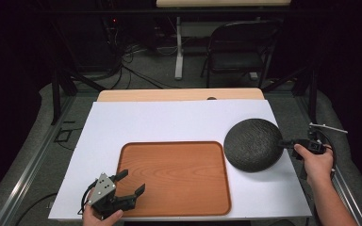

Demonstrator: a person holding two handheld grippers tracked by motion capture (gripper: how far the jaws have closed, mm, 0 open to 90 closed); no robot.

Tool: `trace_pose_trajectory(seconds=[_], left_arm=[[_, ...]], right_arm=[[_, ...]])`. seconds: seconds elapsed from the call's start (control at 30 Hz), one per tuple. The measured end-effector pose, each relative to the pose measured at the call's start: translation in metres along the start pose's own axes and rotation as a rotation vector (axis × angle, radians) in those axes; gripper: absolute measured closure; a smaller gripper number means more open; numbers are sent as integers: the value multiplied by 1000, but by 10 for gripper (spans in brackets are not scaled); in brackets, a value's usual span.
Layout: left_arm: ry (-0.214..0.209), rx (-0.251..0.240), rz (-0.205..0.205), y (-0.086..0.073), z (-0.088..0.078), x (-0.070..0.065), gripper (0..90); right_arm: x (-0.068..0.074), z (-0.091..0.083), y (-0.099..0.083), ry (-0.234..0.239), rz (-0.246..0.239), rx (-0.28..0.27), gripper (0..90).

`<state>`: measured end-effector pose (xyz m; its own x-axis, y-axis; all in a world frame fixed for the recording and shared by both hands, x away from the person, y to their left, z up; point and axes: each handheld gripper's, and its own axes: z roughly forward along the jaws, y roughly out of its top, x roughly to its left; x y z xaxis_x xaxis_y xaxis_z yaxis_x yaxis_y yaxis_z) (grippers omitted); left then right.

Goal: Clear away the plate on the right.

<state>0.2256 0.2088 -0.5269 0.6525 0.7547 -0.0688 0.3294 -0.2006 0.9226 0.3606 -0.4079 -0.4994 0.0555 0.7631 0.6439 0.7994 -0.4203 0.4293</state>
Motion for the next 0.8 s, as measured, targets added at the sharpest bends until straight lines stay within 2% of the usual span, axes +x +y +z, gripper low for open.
trace_pose_trajectory(seconds=[0.1,0.17,0.37,0.43,0.5,0.8], left_arm=[[0,0,-1,0,0,0,199],[0,-1,-1,0,0,0,199],[-1,1,0,0,0,0,199],[-1,-1,-2,0,0,0,199],[-1,0,-5,0,0,0,199],[-1,1,-6,0,0,0,199]], right_arm=[[1,1,4,-2,-4,13,875],[1,2,6,-2,-14,3,876],[5,4,15,-19,-17,39,877],[7,6,17,-17,-7,32,877],[8,5,18,-24,-11,48,877],[14,6,24,-37,-23,53,878]])
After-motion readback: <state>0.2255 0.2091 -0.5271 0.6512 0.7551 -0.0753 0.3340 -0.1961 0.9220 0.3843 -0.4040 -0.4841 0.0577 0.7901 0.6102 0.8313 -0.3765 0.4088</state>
